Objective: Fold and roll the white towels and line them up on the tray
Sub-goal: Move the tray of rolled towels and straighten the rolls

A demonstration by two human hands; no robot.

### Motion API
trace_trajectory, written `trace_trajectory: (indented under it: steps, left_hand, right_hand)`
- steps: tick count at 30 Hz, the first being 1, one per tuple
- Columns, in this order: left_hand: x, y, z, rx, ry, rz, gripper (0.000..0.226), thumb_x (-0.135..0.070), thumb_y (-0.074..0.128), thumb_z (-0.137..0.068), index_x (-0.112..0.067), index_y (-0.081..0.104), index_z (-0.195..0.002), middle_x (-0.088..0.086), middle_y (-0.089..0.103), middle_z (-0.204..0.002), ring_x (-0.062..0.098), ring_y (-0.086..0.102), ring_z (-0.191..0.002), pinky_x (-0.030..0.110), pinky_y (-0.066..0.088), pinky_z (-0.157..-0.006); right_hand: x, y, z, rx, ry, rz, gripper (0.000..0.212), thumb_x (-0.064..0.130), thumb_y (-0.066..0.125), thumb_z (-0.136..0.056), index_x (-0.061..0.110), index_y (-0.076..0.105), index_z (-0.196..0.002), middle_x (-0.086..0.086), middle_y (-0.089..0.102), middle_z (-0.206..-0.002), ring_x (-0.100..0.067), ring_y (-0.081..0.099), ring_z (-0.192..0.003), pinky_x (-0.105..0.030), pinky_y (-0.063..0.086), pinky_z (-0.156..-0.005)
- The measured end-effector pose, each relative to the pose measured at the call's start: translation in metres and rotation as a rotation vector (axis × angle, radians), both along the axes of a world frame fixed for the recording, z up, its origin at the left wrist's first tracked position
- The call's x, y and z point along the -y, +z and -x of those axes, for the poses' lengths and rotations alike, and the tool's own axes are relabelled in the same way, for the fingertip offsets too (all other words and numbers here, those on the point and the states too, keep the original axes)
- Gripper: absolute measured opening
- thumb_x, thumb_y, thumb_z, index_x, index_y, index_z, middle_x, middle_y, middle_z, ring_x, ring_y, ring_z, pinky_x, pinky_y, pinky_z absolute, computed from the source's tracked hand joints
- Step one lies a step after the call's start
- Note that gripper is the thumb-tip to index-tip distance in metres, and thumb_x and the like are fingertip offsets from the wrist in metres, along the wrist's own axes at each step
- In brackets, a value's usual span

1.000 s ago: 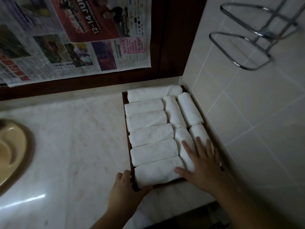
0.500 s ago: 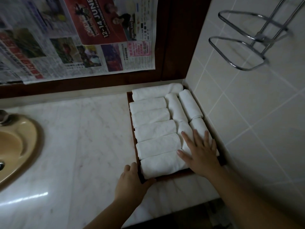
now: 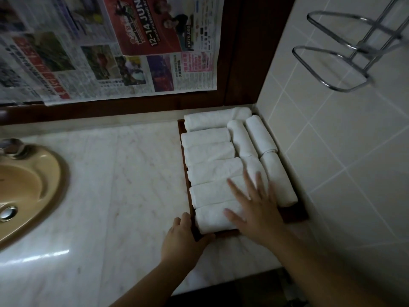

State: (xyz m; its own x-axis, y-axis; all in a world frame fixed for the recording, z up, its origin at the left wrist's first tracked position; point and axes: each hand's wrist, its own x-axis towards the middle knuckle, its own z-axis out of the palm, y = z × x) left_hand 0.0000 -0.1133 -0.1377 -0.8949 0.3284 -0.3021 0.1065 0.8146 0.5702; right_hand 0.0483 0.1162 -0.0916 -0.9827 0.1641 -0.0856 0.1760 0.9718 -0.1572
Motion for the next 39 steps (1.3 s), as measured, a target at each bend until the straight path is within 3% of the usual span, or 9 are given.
trace_trajectory:
  steps: [3,11,18,23,27,29,32,36,39]
  left_hand:
    - [0.001,-0.002,-0.002,-0.007,0.018,-0.025,0.065,-0.087,0.067,-0.070,-0.037,0.041,-0.102,-0.016,0.048,-0.096,0.010,0.058,-0.085,0.029,0.051,-0.068]
    - [0.002,-0.003,-0.002,0.014,0.022,-0.011,0.061,-0.079,0.070,-0.073,-0.039,0.039,-0.107,-0.016,0.049,-0.102,0.011,0.057,-0.093,0.028,0.050,-0.073]
    - [0.000,-0.003,-0.001,0.032,0.015,0.030,0.066,-0.079,0.069,-0.076,-0.037,0.040,-0.117,-0.014,0.049,-0.107,0.012,0.059,-0.100,0.029,0.054,-0.077]
    - [-0.003,0.002,-0.002,0.002,0.021,0.080,0.084,-0.080,0.068,-0.078,-0.029,0.040,-0.138,-0.005,0.046,-0.125,0.018,0.051,-0.118,0.032,0.050,-0.097]
    - [-0.007,0.015,0.010,-0.218,0.006,0.106,0.110,-0.086,0.060,-0.078,-0.031,0.014,-0.161,0.003,0.030,-0.155,0.025,0.035,-0.141,0.038,0.038,-0.115]
    - [-0.010,0.019,0.021,-0.281,-0.132,0.116,0.106,-0.085,0.052,-0.084,-0.042,-0.003,-0.163,0.002,0.007,-0.170,0.027,0.016,-0.155,0.042,0.029,-0.122]
    - [-0.014,0.013,0.036,-0.361,-0.315,0.096,0.092,-0.080,0.043,-0.093,-0.049,-0.010,-0.162,-0.003,-0.017,-0.173,0.024,-0.005,-0.161,0.045,0.020,-0.127]
    - [-0.015,0.003,0.051,-0.399,-0.352,0.062,0.087,-0.082,0.037,-0.093,-0.050,-0.003,-0.163,-0.004,-0.017,-0.173,0.027,0.009,-0.160,0.047,0.033,-0.122]
    - [-0.016,0.002,0.051,-0.396,-0.348,0.037,0.087,-0.080,0.041,-0.093,-0.052,-0.003,-0.162,-0.008,-0.021,-0.172,0.024,0.029,-0.152,0.040,0.052,-0.106]
  right_hand:
    - [0.034,-0.017,-0.011,-0.001,0.133,0.004,0.066,0.075,0.024,-0.101,0.056,-0.004,-0.159,0.003,-0.020,-0.172,-0.032,-0.023,-0.156,-0.064,-0.003,-0.125]
    - [0.037,-0.042,0.016,-0.039,0.061,-0.150,0.066,0.074,0.027,-0.101,0.049,0.018,-0.161,-0.004,0.005,-0.174,-0.039,0.003,-0.159,-0.065,0.010,-0.123]
    - [0.030,-0.044,0.035,-0.023,0.062,-0.148,0.066,0.076,0.025,-0.100,0.051,0.015,-0.161,-0.002,0.003,-0.174,-0.038,0.002,-0.159,-0.065,0.015,-0.122]
    - [0.024,-0.033,0.035,0.006,0.082,-0.080,0.067,0.076,0.015,-0.100,0.053,-0.002,-0.160,0.002,-0.013,-0.173,-0.032,-0.014,-0.159,-0.067,-0.003,-0.123]
    - [0.001,-0.018,0.016,-0.129,-0.167,-0.036,0.067,0.070,0.021,-0.103,0.045,0.005,-0.163,-0.001,-0.003,-0.174,-0.031,-0.008,-0.160,-0.063,-0.001,-0.125]
    - [-0.017,-0.020,0.001,-0.154,-0.354,-0.031,0.072,0.070,0.027,-0.100,0.040,0.013,-0.164,-0.008,0.004,-0.174,-0.040,0.002,-0.158,-0.067,0.006,-0.122]
    - [-0.039,-0.031,-0.012,-0.020,-0.491,0.016,0.079,0.079,0.008,-0.095,0.041,0.009,-0.164,-0.013,0.000,-0.173,-0.045,0.002,-0.156,-0.070,0.012,-0.122]
    - [-0.054,-0.037,-0.012,-0.005,-0.470,0.074,0.076,0.075,0.008,-0.097,0.039,0.009,-0.163,-0.007,-0.008,-0.173,-0.040,-0.006,-0.157,-0.067,0.011,-0.123]
    - [-0.056,-0.036,-0.005,0.010,-0.484,0.075,0.074,0.075,0.007,-0.097,0.041,0.005,-0.163,-0.004,-0.011,-0.173,-0.040,-0.007,-0.157,-0.067,0.010,-0.123]
